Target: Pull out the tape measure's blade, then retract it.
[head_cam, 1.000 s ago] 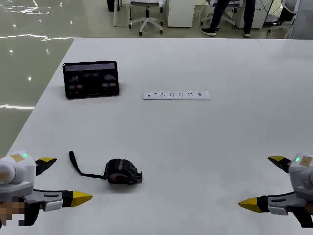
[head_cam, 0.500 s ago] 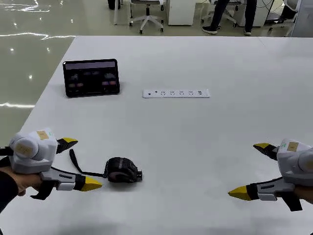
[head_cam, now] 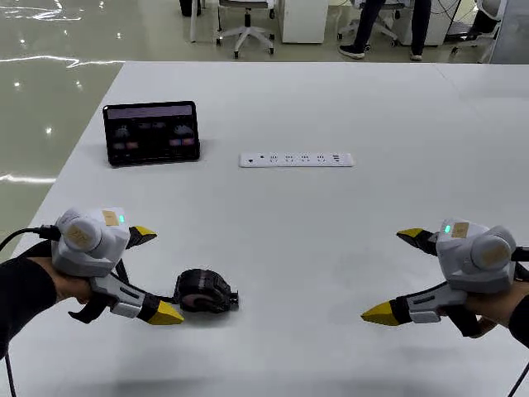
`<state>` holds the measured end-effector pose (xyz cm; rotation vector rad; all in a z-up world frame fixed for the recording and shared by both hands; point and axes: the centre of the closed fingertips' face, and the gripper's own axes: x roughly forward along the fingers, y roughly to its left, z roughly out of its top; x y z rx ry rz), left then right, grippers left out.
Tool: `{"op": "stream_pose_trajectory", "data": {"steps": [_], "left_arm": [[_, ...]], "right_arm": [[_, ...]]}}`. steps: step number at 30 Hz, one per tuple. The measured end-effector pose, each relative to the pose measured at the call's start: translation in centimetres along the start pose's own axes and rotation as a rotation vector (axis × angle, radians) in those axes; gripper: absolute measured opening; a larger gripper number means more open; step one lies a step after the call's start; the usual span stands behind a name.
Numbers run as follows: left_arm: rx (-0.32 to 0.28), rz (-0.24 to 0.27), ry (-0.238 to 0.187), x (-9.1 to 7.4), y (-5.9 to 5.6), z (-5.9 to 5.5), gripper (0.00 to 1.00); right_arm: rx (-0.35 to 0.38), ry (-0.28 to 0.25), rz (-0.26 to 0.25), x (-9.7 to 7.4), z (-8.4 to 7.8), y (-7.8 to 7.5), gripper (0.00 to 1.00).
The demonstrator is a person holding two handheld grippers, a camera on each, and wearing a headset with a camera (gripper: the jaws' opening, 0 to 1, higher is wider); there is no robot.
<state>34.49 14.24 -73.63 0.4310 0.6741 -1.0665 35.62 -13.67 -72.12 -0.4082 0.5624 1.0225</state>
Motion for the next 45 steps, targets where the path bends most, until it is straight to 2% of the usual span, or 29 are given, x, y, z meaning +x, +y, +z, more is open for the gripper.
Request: {"op": "stream_pose_trajectory", "data": {"steps": [6, 10, 12, 14, 16, 18, 23, 26, 31, 33, 34, 36, 40, 43, 44, 45], "left_arm": [[0.037, -0.013, 0.009, 0.9, 0.4, 0.6, 1.00], [0.079, -0.033, 0.032, 1.5, 0.4, 0.6, 1.00], [0.105, -0.051, 0.055, 1.8, 0.4, 0.4, 1.00], [0.146, -0.116, 0.075, 2.2, -0.6, 0.2, 1.00], [0.175, -0.110, 0.092, 2.6, -0.5, 0.1, 1.00], [0.178, -0.131, 0.117, 3.1, -0.9, -0.1, 1.00], [0.200, -0.162, 0.145, 4.6, -1.3, 0.0, 1.00], [0.261, -0.185, 0.196, 5.2, -1.6, -0.8, 1.00], [0.266, -0.207, 0.201, 6.3, -1.6, -0.9, 1.00], [0.305, -0.215, 0.218, 6.6, -1.6, -1.1, 1.00], [0.306, -0.219, 0.220, 6.8, -1.7, -1.1, 1.00], [0.284, -0.229, 0.199, 6.9, -1.8, -0.5, 0.97], [0.285, -0.231, 0.206, 7.3, -1.3, -0.6, 0.92], [0.307, -0.225, 0.229, 7.6, -1.1, -1.1, 0.86], [0.325, -0.221, 0.249, 7.6, -1.0, -1.5, 0.84], [0.334, -0.217, 0.260, 7.7, -0.9, -1.7, 0.78]], "right_arm": [[-0.042, -0.006, 0.039, 2.2, 1.3, 0.2, 1.00], [-0.082, -0.036, 0.068, 4.0, 2.7, 0.7, 1.00], [-0.080, -0.037, 0.085, 5.1, 3.1, 1.1, 1.00], [-0.091, -0.058, 0.111, 6.1, 3.7, 1.8, 1.00], [-0.099, -0.069, 0.126, 6.8, 4.2, 2.2, 1.00], [-0.106, -0.059, 0.144, 7.9, 4.5, 2.8, 1.00], [-0.114, -0.053, 0.182, 10.3, 5.5, 3.8, 1.00], [-0.132, -0.045, 0.202, 11.6, 6.1, 4.4, 1.00], [-0.175, -0.022, 0.234, 13.7, 6.6, 5.1, 1.00], [-0.189, -0.019, 0.252, 14.5, 6.9, 5.6, 0.99], [-0.197, -0.015, 0.261, 14.9, 7.0, 5.8, 0.98], [-0.213, -0.009, 0.274, 15.6, 7.1, 6.1, 0.97], [-0.256, 0.015, 0.303, 17.2, 7.1, 7.1, 0.94], [-0.275, 0.035, 0.325, 18.3, 6.8, 7.9, 0.92], [-0.282, 0.043, 0.337, 18.7, 6.7, 8.3, 0.90], [-0.289, 0.051, 0.341, 18.9, 6.5, 8.5, 0.88]]}}
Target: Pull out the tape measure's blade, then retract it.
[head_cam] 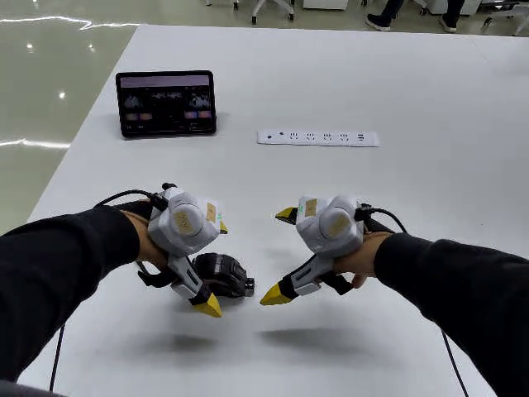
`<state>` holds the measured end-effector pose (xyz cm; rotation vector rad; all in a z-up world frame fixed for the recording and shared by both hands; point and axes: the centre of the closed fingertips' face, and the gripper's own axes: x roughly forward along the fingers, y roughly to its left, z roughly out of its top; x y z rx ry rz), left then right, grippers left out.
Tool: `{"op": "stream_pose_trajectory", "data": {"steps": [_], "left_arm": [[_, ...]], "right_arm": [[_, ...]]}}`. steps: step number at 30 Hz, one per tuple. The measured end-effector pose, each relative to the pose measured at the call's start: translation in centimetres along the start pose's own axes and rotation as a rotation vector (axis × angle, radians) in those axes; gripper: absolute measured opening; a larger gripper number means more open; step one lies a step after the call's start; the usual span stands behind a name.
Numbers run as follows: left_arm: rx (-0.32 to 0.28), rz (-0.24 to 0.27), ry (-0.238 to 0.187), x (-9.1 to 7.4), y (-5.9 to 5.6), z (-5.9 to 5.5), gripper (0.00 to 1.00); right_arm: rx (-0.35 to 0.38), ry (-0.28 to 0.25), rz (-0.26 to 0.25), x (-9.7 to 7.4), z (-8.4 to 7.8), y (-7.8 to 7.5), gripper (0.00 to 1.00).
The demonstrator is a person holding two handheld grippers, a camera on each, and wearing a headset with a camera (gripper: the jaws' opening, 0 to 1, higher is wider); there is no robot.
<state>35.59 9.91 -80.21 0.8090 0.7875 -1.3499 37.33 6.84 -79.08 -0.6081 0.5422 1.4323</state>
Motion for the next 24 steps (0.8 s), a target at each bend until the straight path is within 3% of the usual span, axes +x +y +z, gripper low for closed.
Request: {"op": "stream_pose_trajectory", "data": {"steps": [2, 4, 8, 9, 11, 16, 24], "left_arm": [[-0.012, 0.028, 0.064, 0.1, 0.3, -1.2, 0.64], [-0.019, 0.005, 0.040, 0.3, 0.0, -0.9, 0.53], [-0.011, 0.011, 0.045, 0.6, -0.1, -1.0, 0.38], [0.007, 0.032, 0.043, 0.6, 0.3, -0.9, 0.35], [-0.013, 0.024, 0.053, 0.6, 0.0, -0.9, 0.35], [0.007, 0.037, 0.077, 0.7, -0.1, -1.0, 0.34], [0.014, 0.048, 0.081, 0.7, 0.1, -1.1, 0.33]], "right_arm": [[-0.002, 0.008, 0.010, 0.7, -0.1, 0.2, 0.85], [-0.008, 0.016, 0.020, 1.2, -0.1, 0.6, 0.83], [-0.021, 0.034, 0.037, 1.9, -0.4, 1.1, 0.74], [-0.021, 0.040, 0.042, 2.0, -0.6, 1.2, 0.71], [-0.016, 0.048, 0.046, 2.1, -0.7, 1.3, 0.64], [-0.013, 0.065, 0.062, 2.4, -1.1, 1.7, 0.50], [-0.027, 0.096, 0.079, 3.3, -2.1, 2.5, 0.32]]}}
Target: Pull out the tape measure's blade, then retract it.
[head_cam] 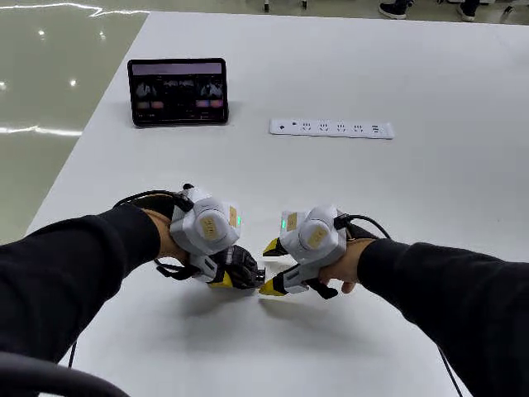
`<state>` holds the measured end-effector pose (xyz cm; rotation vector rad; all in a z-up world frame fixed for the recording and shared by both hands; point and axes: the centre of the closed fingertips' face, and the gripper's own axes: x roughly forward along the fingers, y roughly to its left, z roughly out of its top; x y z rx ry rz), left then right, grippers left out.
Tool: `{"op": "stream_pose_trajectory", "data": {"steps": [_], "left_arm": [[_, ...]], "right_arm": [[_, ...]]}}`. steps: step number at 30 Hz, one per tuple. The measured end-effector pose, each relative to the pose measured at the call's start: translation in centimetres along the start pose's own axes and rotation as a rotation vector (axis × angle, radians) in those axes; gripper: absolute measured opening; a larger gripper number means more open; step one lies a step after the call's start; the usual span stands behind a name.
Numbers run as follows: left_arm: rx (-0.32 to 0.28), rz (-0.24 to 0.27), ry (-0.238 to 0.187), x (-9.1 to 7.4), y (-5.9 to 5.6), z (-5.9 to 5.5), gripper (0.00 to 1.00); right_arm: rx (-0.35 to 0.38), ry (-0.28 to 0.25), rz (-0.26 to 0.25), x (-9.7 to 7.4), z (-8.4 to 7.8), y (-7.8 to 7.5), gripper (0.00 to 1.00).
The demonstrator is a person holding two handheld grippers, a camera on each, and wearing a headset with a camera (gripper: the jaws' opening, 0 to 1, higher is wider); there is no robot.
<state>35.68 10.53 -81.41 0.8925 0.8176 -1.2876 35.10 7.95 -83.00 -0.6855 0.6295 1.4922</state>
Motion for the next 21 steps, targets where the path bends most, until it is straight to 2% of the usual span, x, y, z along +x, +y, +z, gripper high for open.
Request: {"op": "stream_pose_trajectory", "data": {"steps": [10, 14, 21], "left_arm": [[-0.004, 0.004, -0.007, 0.00, 0.10, -0.08, 0.33], [-0.005, 0.006, -0.007, -0.05, 0.09, -0.09, 0.33], [-0.006, 0.009, 0.000, -0.09, 0.12, -0.13, 0.33]], "right_arm": [[-0.008, 0.008, 0.008, 0.73, -0.03, 0.38, 0.16], [-0.014, 0.007, -0.009, 0.75, -0.06, -0.02, 0.13], [0.005, 0.002, 0.002, 0.75, -0.15, 0.09, 0.10]]}}
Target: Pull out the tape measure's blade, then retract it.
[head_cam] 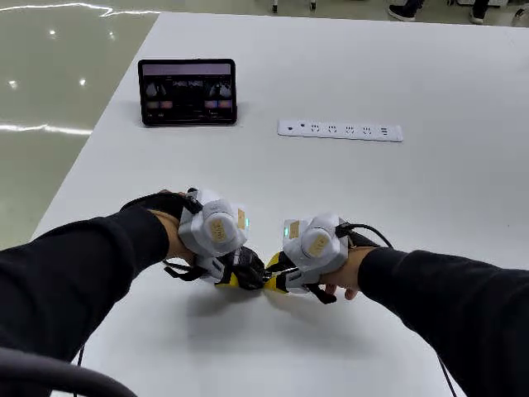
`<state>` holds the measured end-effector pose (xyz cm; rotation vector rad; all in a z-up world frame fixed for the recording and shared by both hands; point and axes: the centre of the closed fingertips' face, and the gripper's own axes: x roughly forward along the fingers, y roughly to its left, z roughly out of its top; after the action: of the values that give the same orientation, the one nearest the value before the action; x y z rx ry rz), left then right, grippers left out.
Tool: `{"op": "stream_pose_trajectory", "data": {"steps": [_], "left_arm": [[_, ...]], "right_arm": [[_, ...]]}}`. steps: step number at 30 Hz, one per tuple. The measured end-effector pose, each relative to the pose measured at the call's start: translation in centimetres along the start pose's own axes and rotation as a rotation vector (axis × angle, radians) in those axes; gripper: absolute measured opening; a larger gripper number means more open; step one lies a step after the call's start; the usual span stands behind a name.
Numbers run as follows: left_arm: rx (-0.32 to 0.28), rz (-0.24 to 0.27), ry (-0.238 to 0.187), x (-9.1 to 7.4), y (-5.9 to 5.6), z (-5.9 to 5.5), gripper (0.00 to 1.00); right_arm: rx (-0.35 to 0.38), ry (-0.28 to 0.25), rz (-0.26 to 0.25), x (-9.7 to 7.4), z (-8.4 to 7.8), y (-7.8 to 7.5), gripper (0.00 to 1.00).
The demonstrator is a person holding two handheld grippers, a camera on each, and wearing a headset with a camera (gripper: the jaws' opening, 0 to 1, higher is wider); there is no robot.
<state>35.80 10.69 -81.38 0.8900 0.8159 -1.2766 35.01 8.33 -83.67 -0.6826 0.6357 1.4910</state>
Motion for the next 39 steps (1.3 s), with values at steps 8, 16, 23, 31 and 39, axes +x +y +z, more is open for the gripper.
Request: {"op": "stream_pose_trajectory", "data": {"steps": [8, 16, 23, 31, 39], "left_arm": [[0.002, 0.000, 0.009, 0.0, 0.0, 0.0, 0.33], [-0.008, 0.003, 0.010, 0.0, 0.0, 0.0, 0.33], [-0.017, 0.009, 0.007, 0.0, 0.0, 0.0, 0.33], [-0.021, 0.010, 0.000, 0.0, 0.1, 0.0, 0.33], [-0.024, 0.009, -0.003, 0.0, 0.1, 0.0, 0.33]], "right_arm": [[0.014, 0.007, 0.002, -0.1, -0.2, 0.0, 0.08], [0.027, 0.020, 0.006, -1.0, -1.1, -0.1, 0.09], [0.048, 0.021, 0.004, -1.1, -1.3, -0.2, 0.09], [0.052, 0.040, 0.019, -0.9, -1.2, -0.1, 0.12], [0.086, 0.020, 0.028, -0.4, -0.8, -0.2, 0.13]]}}
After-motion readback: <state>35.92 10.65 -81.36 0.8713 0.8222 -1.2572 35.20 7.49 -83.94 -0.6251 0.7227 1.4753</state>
